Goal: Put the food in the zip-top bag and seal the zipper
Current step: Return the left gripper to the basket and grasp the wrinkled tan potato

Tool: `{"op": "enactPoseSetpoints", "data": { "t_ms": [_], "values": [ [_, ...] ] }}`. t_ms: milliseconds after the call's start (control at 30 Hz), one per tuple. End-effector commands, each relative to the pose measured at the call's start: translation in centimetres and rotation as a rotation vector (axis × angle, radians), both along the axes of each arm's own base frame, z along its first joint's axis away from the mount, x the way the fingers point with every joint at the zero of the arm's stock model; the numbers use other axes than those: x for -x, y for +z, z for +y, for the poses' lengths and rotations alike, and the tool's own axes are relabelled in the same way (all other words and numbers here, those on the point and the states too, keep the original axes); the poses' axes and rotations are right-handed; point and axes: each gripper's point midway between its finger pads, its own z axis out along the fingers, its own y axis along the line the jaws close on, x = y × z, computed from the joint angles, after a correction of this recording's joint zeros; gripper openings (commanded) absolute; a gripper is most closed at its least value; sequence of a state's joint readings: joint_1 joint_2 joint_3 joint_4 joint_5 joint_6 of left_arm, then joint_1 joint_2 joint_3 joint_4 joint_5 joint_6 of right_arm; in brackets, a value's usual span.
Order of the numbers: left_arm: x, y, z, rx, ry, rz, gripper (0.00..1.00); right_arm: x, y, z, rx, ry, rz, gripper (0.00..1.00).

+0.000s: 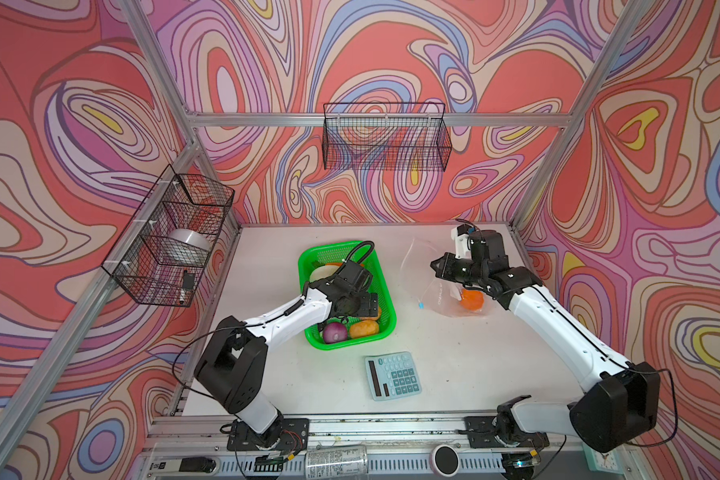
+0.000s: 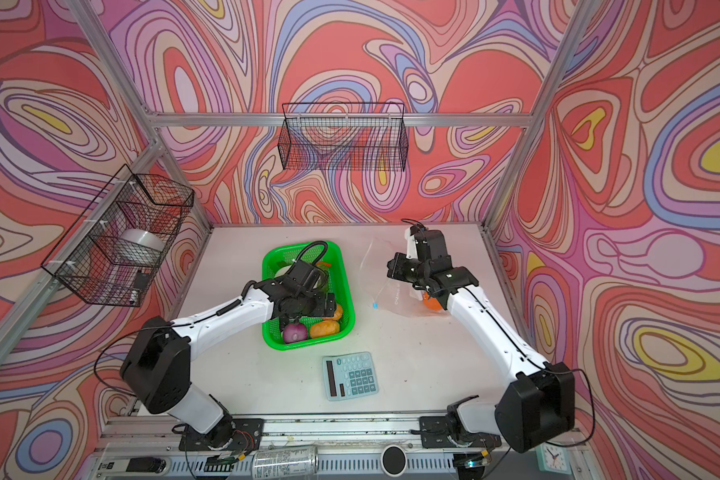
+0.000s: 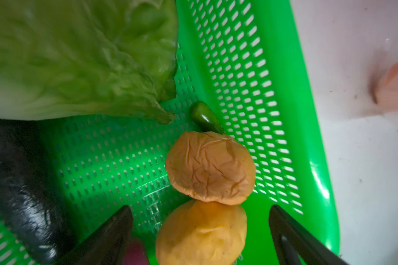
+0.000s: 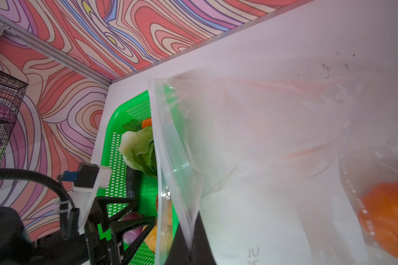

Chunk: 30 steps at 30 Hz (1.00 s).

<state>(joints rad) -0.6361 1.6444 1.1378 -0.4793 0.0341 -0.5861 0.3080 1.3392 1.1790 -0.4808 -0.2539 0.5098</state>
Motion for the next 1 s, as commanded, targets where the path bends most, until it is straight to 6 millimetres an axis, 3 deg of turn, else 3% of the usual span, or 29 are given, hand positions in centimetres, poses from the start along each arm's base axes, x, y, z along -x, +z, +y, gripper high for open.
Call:
{"op": "enactPoseSetpoints", "data": {
  "t_ms": [0, 567, 967],
  "values": [
    [-0.7, -0.4, -0.9, -0.014, -0.021, 0.010, 0.97, -0.2, 0.9, -0.2, 0.009, -0.004, -0.024, 0.00],
    [-1.0, -5.0, -2.2, -0.032, -0.048, 0.090, 0.98, 0.1, 0.6, -0.7, 0.030, -0.015, -0.026, 0.00],
    [-2.4, -4.6, -2.2, -0.041, -0.039, 0.018, 1.00, 0.0, 0.8, -0.6, 0.025, -0.014, -0.031, 0.00]
  ]
}}
